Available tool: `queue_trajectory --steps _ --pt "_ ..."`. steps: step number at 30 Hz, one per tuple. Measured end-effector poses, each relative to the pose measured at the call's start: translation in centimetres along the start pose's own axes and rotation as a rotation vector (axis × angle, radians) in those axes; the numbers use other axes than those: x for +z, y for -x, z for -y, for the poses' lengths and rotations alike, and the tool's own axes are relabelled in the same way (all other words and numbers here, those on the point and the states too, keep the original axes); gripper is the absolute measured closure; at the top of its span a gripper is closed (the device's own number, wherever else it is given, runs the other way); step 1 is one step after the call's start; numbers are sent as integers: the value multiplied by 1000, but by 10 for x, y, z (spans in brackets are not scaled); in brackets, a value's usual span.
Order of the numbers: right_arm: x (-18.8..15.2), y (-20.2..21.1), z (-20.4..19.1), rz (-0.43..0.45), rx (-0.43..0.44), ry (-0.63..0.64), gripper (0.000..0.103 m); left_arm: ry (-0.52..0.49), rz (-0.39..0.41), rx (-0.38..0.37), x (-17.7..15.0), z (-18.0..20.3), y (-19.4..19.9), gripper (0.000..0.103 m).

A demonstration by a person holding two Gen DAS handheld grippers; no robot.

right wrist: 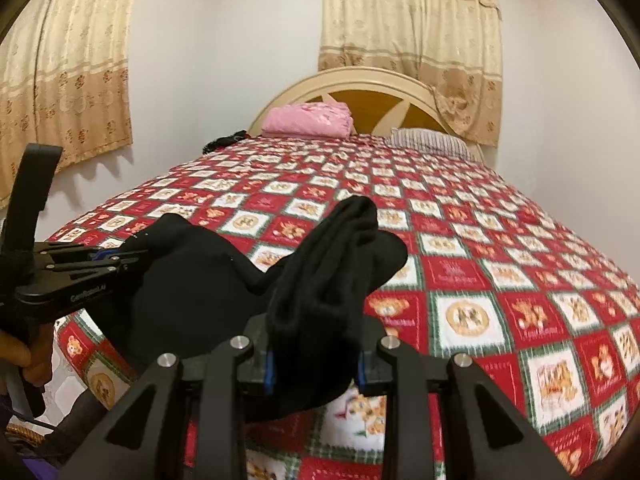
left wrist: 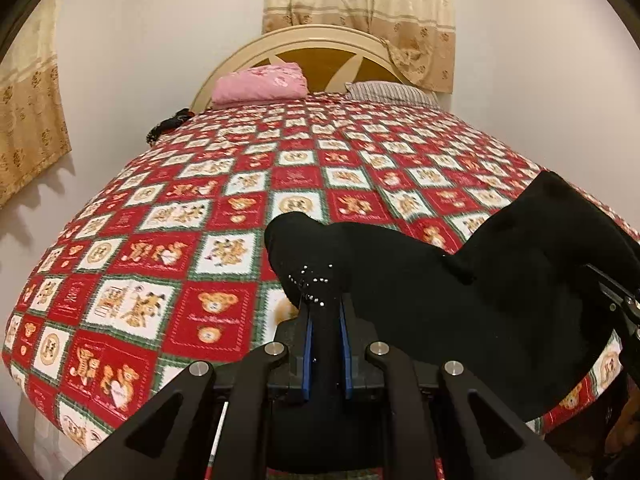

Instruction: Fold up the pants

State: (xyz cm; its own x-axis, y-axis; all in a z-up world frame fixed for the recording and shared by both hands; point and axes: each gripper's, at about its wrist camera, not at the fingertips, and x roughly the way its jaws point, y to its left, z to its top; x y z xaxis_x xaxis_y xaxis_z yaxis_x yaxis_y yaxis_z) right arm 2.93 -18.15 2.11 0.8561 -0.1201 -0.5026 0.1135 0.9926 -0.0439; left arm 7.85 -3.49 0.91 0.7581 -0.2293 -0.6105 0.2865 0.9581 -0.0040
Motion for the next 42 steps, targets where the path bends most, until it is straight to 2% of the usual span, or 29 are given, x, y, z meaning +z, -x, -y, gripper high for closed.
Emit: queue_trajectory --steps 6,15,33,42 --pt "17 -9 -17 31 35 36 72 37 24 42 8 -24 4 92" --pt "31 -26 -39 33 87 70 72 81 31 99 11 -56 4 92" --pt "53 -45 -72 44 151 123 72 140 41 155 17 -100 2 92" --pt "73 -55 -105 76 210 182 72 168 74 241 27 -140 13 92"
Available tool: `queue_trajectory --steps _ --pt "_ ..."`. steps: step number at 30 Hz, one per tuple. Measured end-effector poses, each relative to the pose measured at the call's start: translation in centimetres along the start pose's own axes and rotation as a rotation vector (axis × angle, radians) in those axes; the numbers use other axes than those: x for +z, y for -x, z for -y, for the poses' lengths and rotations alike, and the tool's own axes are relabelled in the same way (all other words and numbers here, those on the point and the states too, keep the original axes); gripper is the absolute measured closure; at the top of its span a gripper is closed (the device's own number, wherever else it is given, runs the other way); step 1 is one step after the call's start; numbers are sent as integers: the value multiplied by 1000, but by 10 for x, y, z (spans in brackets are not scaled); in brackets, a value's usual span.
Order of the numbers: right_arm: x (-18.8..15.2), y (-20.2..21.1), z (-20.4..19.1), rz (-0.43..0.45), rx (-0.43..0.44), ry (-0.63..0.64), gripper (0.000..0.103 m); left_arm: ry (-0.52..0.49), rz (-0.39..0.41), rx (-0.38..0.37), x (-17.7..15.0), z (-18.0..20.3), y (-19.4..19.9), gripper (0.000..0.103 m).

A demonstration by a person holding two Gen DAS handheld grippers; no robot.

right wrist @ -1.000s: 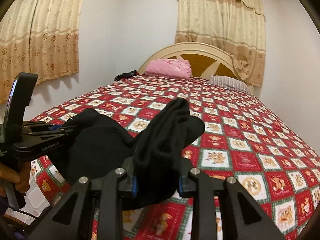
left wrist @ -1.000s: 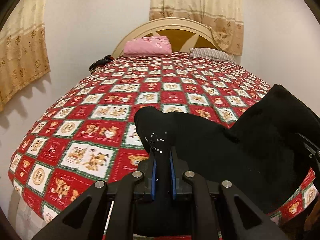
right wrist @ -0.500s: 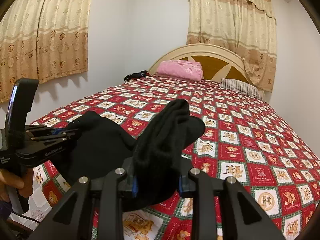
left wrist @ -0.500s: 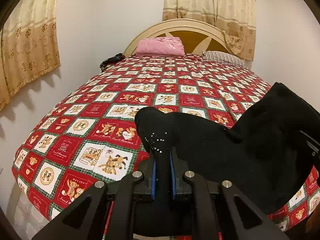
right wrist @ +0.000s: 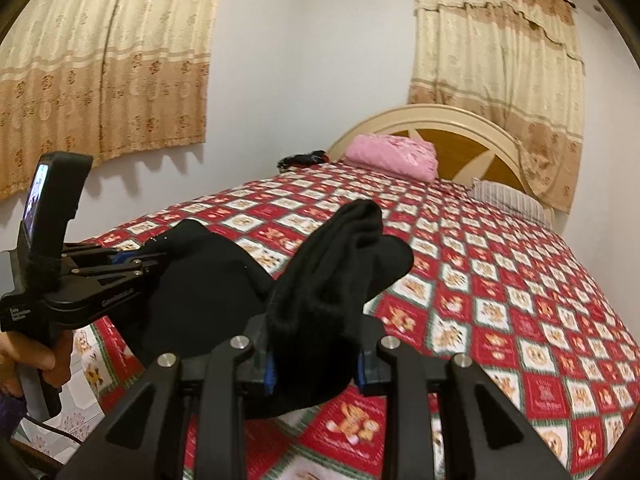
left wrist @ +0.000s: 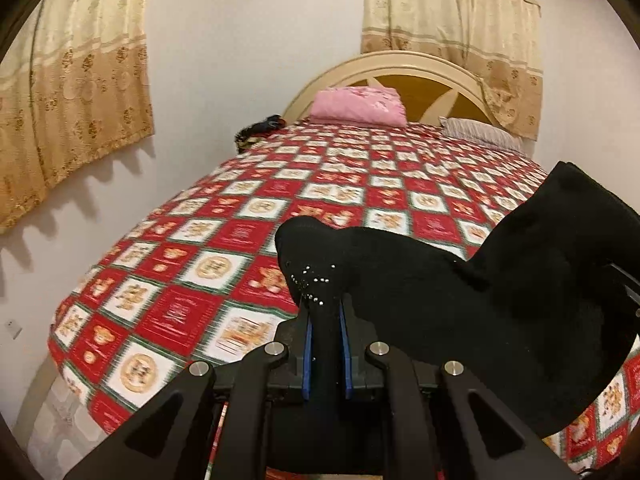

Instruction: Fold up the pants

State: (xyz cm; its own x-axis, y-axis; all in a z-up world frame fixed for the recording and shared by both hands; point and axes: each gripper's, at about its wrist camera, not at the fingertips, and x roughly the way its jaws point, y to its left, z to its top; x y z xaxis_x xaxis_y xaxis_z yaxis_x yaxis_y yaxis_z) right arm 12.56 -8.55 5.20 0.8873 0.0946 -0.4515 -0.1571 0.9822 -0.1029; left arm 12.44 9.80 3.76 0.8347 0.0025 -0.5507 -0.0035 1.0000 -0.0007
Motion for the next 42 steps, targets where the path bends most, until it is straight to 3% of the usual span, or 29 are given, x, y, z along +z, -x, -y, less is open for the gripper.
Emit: queue_trajectory --steps 12,19,32,42 --pt "30 -47 -33 27 155 21 72 27 31 193 26 -70 -10 92" --pt "33 -95 -38 -36 239 -58 72 8 -5 294 24 -84 -45 92" --pt "-2 -170 -29 -266 216 -97 72 3 -143 296 -3 -80 -116 92" --pt "-21 -184 -31 -316 177 -51 72 11 -201 289 -19 -85 -133 92"
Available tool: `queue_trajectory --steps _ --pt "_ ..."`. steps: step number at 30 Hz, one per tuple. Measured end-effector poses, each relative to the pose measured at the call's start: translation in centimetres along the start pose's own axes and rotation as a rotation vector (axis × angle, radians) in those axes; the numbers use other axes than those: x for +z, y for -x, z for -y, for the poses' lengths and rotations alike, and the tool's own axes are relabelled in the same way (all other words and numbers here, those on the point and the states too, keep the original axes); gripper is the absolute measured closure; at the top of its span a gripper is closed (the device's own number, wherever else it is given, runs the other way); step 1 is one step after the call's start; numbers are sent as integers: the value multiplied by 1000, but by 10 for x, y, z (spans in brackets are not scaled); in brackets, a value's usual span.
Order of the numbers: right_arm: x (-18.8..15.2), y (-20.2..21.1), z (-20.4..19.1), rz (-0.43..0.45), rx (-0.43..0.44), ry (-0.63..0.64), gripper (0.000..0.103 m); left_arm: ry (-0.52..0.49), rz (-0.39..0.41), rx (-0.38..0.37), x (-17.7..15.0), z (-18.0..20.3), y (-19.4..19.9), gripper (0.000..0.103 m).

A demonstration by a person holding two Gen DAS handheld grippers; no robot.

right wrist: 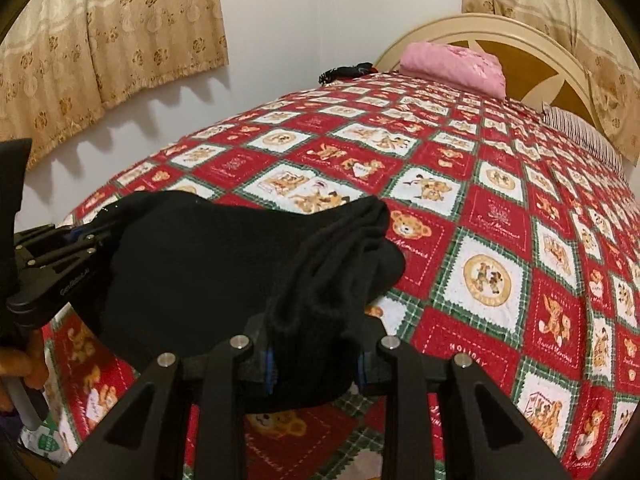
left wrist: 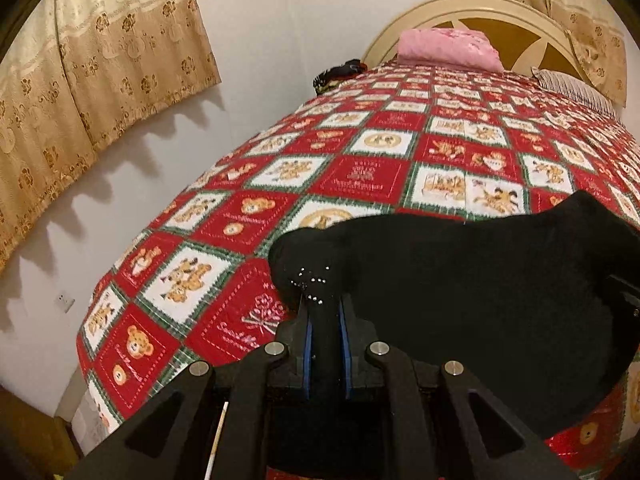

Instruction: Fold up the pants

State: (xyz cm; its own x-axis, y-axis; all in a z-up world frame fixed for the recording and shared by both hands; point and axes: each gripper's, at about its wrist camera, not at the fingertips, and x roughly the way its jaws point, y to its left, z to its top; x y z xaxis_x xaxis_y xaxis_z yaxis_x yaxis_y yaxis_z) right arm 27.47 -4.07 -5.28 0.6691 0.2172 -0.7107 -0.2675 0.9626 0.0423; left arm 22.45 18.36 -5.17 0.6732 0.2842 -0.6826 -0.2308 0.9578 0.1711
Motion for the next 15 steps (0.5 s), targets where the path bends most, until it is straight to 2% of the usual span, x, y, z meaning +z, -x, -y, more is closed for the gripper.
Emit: queue_trajectory --steps 15 --pt "-8 -18 1 -41 -13 -1 69 -7 -21 28 -10 6 -7 90"
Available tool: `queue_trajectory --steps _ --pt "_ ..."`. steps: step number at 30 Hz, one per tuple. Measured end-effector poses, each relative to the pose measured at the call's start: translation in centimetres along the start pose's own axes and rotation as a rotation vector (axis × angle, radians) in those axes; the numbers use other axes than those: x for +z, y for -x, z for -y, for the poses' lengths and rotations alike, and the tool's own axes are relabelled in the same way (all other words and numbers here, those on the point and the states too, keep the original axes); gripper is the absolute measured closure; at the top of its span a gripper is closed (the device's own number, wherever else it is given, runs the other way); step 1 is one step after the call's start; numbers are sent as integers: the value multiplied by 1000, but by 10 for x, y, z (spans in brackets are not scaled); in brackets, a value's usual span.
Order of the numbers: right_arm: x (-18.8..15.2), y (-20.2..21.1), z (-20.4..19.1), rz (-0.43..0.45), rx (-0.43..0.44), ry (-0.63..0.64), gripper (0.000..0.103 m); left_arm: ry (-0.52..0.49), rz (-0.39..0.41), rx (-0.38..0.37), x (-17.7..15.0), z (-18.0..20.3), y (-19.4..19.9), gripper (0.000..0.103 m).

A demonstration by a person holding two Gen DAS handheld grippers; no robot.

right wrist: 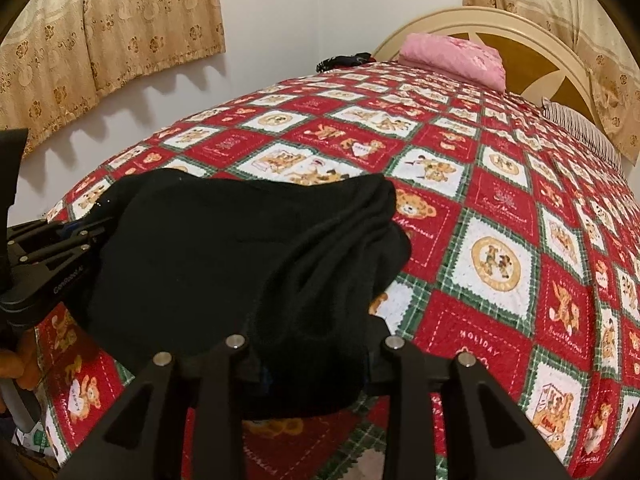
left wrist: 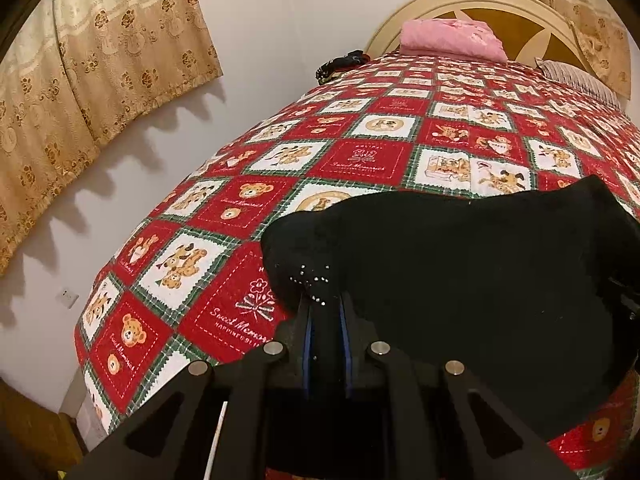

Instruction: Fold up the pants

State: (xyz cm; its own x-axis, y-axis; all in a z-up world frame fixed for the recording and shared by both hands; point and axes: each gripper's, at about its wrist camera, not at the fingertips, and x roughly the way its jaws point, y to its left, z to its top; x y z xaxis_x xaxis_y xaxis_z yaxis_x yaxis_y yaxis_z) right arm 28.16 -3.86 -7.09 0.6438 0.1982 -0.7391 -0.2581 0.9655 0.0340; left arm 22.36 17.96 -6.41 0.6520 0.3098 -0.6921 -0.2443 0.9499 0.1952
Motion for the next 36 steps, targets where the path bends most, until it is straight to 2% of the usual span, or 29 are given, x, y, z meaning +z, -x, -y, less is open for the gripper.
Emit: queue_trajectory --steps 5,7,9,11,14,16,18,21,23,25,29,36 --pt "-2 -4 0 -16 -8 7 66 -3 -16 17 -2 1 3 83" --pt "-1 -5 0 -20 -13 13 66 6 -26 14 -2 -2 6 78" --pt "-1 -5 -1 -22 -23 28 66 24 -37 14 -3 -7 9 64" --pt "0 -6 -2 -23 -38 40 65 46 -45 11 -4 -15 13 57" --pt "-1 -6 -3 -21 -51 50 62 61 -54 -6 -6 -22 17 54" --pt "-1 -7 -2 -20 -53 46 60 57 -57 -2 -6 -25 17 47" --pt "-1 -8 0 -20 -54 38 57 59 -53 15 -7 -29 17 40" --pt "-1 -8 5 -21 -51 14 47 70 -57 14 -10 -35 15 35" --pt "-2 -8 11 -24 -36 -16 35 63 -66 27 -12 -35 12 31" --pt "-2 -8 20 -30 -14 -60 28 59 -69 31 -13 -35 12 31" --pt "-3 -3 29 -22 45 -100 28 58 -70 35 -16 -37 15 31" --pt "-5 27 32 30 23 -72 28 50 -80 49 -21 -37 16 30"
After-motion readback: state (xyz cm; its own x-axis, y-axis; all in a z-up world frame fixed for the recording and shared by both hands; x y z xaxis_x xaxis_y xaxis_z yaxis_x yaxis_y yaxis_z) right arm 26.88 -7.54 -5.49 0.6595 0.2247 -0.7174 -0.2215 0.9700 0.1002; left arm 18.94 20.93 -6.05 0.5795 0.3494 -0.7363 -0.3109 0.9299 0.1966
